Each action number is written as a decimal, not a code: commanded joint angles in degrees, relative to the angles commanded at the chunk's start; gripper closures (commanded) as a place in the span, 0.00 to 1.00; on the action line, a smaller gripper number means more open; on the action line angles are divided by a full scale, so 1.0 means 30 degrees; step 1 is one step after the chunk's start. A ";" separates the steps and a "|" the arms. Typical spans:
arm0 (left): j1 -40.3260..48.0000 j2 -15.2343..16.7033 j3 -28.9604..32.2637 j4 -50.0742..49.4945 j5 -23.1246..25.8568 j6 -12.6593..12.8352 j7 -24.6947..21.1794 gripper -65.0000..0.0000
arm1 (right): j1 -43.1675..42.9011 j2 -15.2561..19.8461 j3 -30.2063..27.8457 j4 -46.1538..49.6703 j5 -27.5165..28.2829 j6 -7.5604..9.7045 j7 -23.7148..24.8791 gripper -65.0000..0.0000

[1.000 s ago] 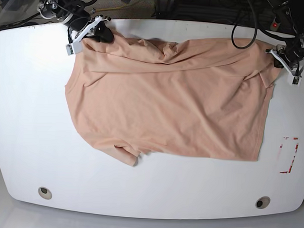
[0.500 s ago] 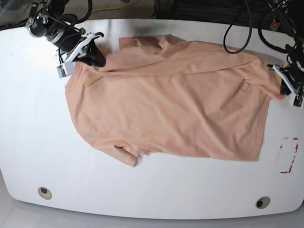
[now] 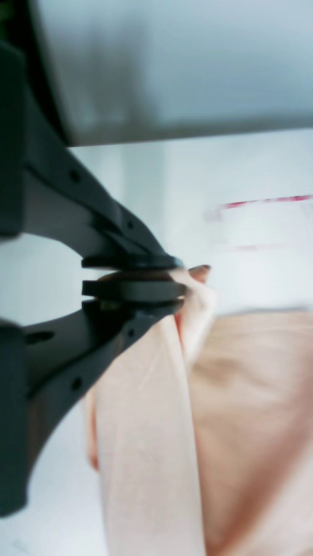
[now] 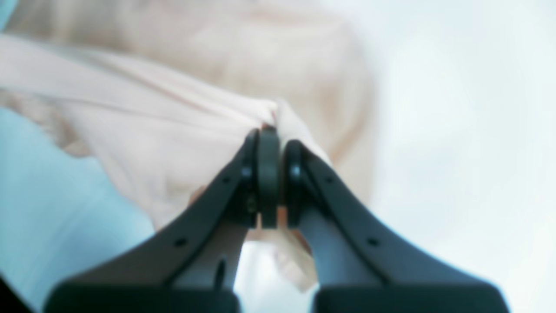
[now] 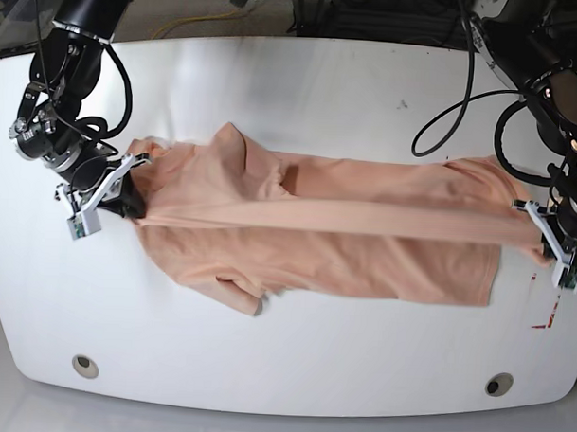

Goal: Fold the T-shirt properly
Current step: 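Lift the shirt high with both grippers and shake it out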

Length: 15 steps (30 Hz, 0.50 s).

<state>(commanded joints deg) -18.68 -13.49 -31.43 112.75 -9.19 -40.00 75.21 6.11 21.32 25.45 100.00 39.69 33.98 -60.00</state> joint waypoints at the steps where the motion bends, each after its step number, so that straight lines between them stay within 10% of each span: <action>1: -0.0498 0.0029 0.0029 0.0000 0.0147 0.0000 0.0059 1.00 | 0.0557 0.0205 -0.0059 -0.0234 0.0000 0.0000 0.0000 1.00; 15: -0.9641 -0.1172 0.1582 -0.0293 0.0879 0.0000 0.0615 1.00 | 1.2396 0.4190 -0.6740 -0.4747 0.0147 0.0088 0.0000 1.00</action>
<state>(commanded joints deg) -47.60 -17.01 -26.68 111.87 -6.55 -40.00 77.05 43.30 33.89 5.23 85.76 40.13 34.24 -60.00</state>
